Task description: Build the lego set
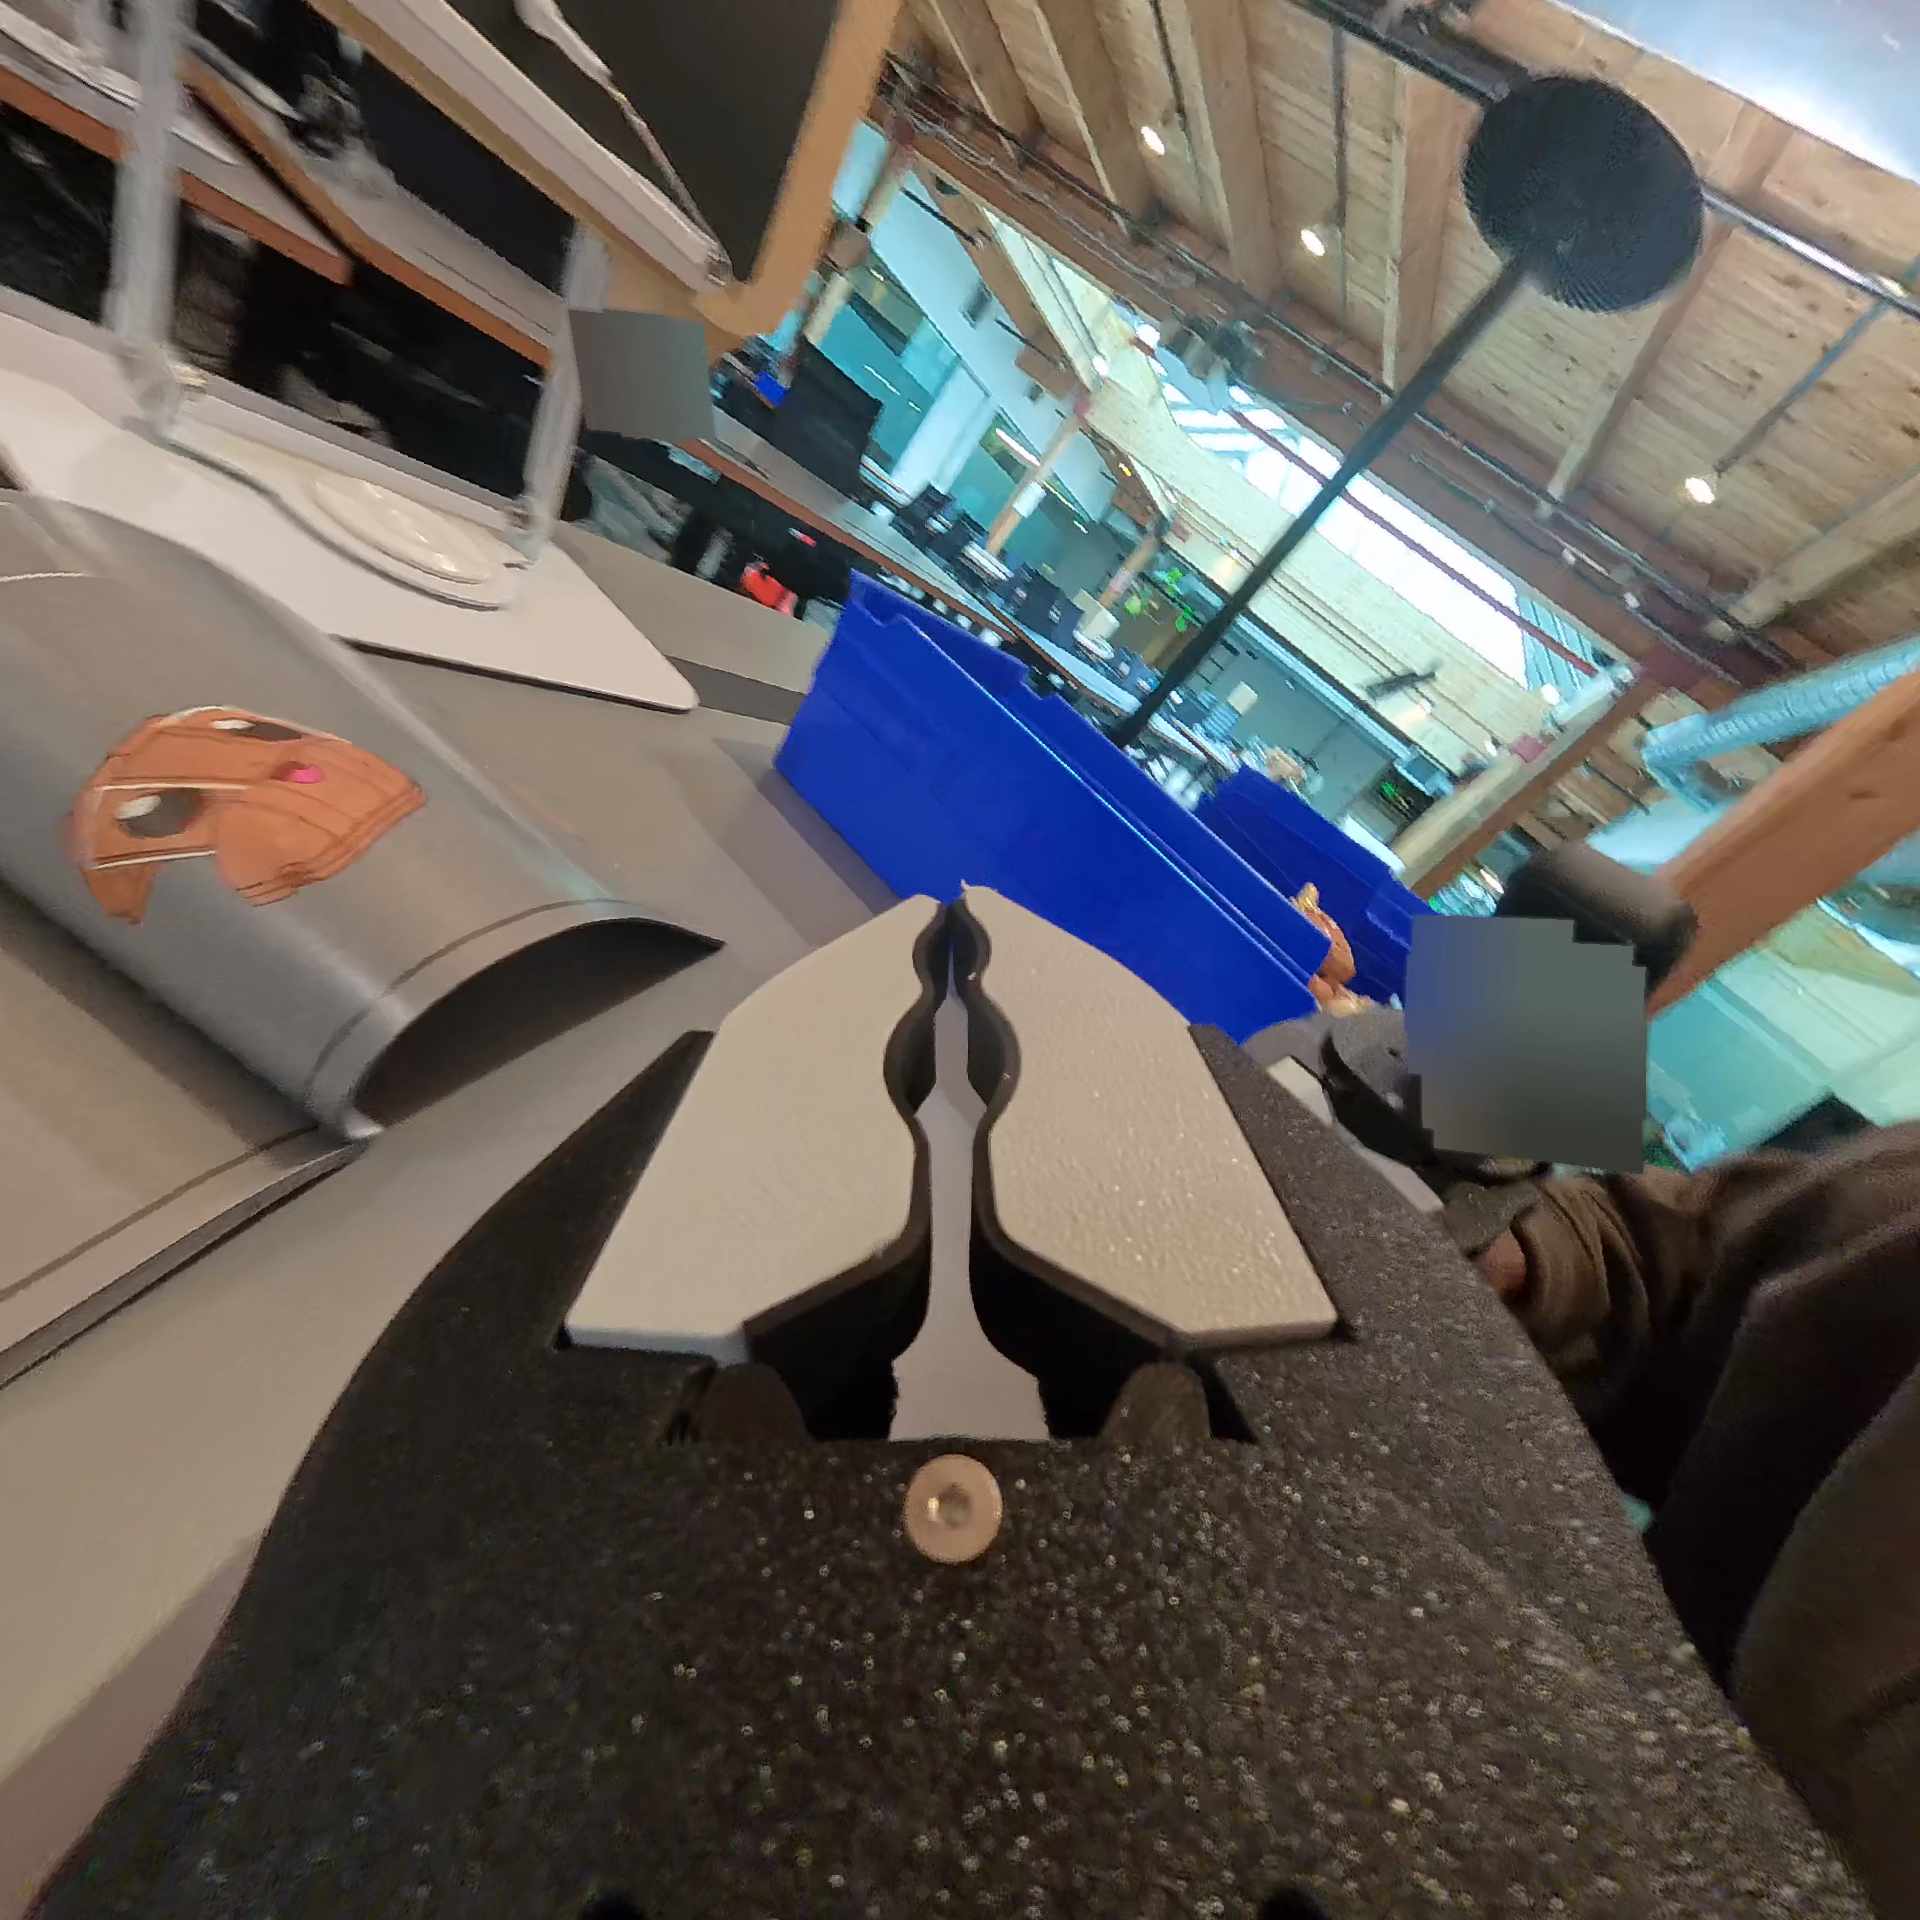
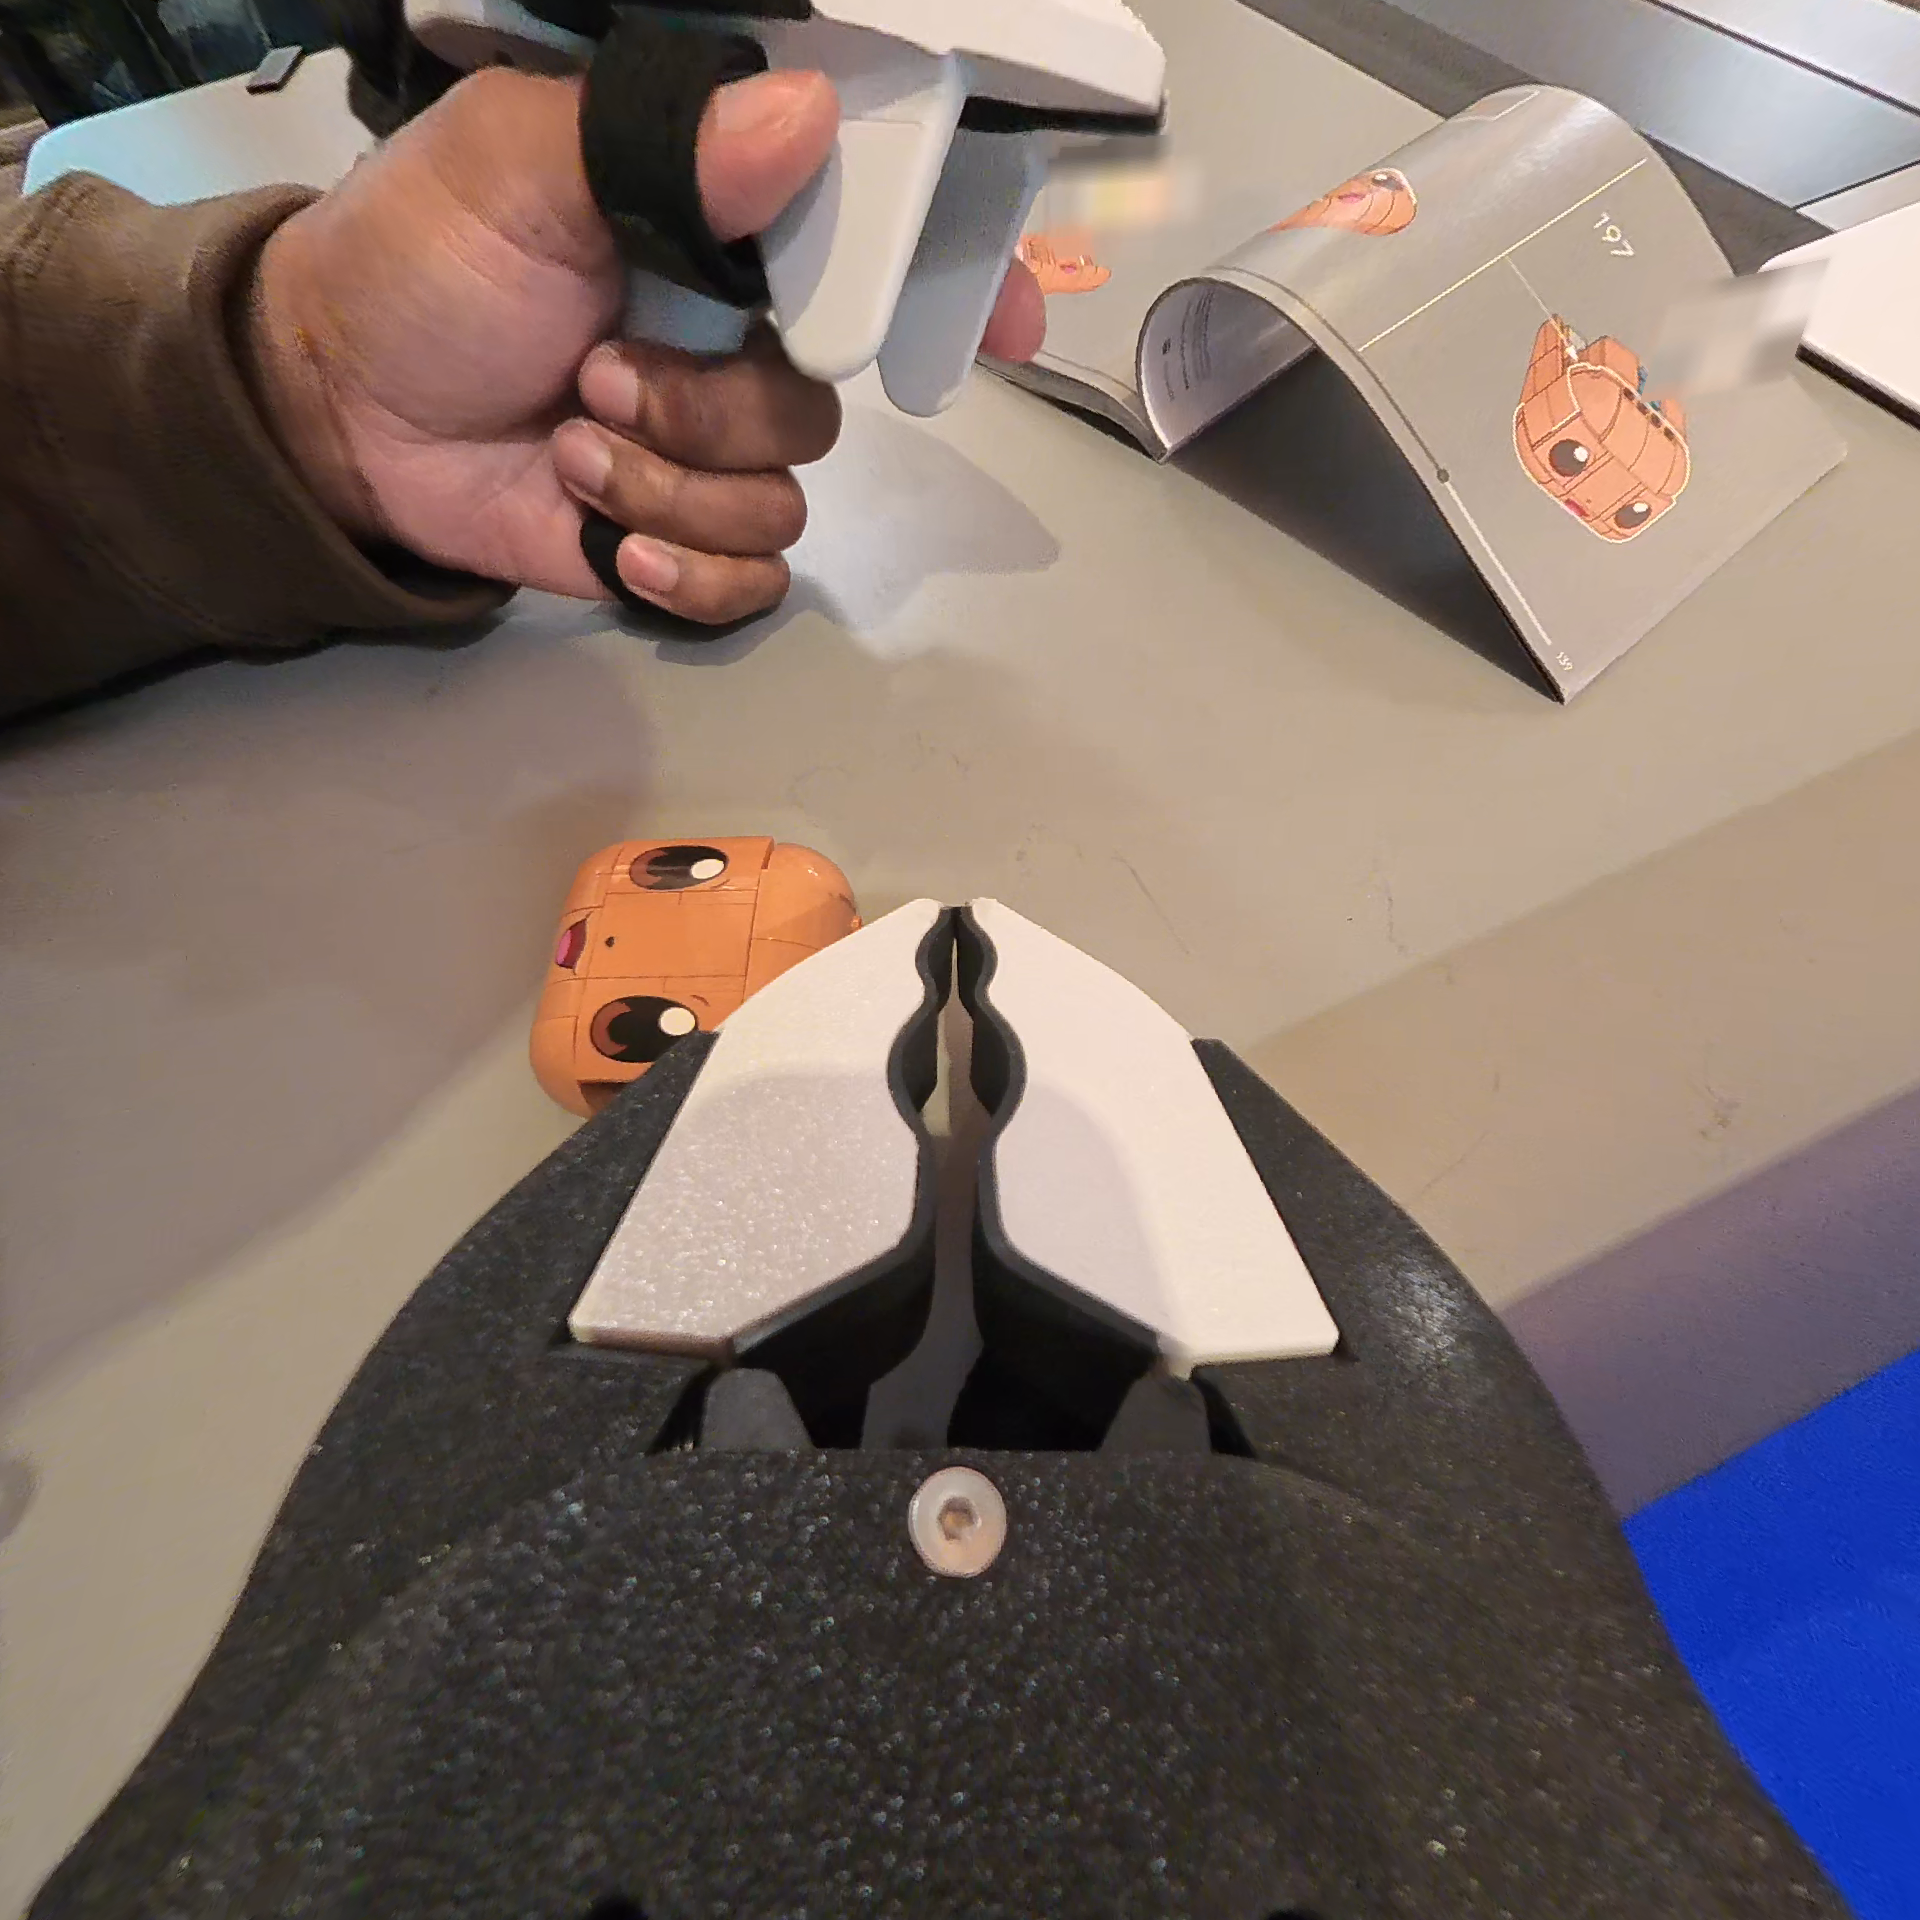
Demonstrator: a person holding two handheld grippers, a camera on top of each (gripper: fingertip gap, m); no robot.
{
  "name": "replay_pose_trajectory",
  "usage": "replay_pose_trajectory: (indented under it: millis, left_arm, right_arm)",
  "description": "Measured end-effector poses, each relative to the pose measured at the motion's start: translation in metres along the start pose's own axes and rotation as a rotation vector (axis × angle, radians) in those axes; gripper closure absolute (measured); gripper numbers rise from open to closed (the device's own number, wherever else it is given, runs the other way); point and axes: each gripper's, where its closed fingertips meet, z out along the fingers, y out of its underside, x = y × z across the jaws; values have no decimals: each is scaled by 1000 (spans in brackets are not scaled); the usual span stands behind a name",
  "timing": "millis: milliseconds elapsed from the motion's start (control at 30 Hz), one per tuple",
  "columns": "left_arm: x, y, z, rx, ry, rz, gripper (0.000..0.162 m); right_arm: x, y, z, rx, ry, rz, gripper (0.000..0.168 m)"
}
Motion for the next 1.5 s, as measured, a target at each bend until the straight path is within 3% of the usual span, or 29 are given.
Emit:
replay_pose_trajectory:
  millis: [67, 233, 400, 533, 667, 833, 967, 1233, 1500]
  left_arm:
    - [13, 9, 5, -70, 90, 56, 162]
    - [53, 44, 4, -271, 324, 353, 120]
    - [75, 113, -22, -638, 504, 702, 87]
    - [82, 143, -34, -813, 561, 851, 79]
    - [66, 154, -34, -991, 512, 1024, 79]
    - [52, 164, -40, -1207, 517, 1093, 81]
    - [57, 169, -40, -1215, 563, 1048, 93]
    - [52, 157, -38, -1010, 602, 865, 94]
    - [81, 99, -33, -591, 708, 620, 94]
  right_arm:
    - [0, 0, 0, 1, 3, 0, 168]
    - [3, -2, -2, 14, 17, 8, 167]
    - [4, -3, -3, 24, 34, 10, 167]
    - [7, -2, -5, 22, 43, 24, 166]
    - [7, -1, -4, 11, 39, 29, 166]
    - [7, 0, -3, 0, 32, 28, 166]
    - [6, 0, -3, -1, 29, 25, 166]
    - [7, -2, -4, 19, 34, 24, 166]
    - [7, -3, -5, 31, 40, 23, 166]
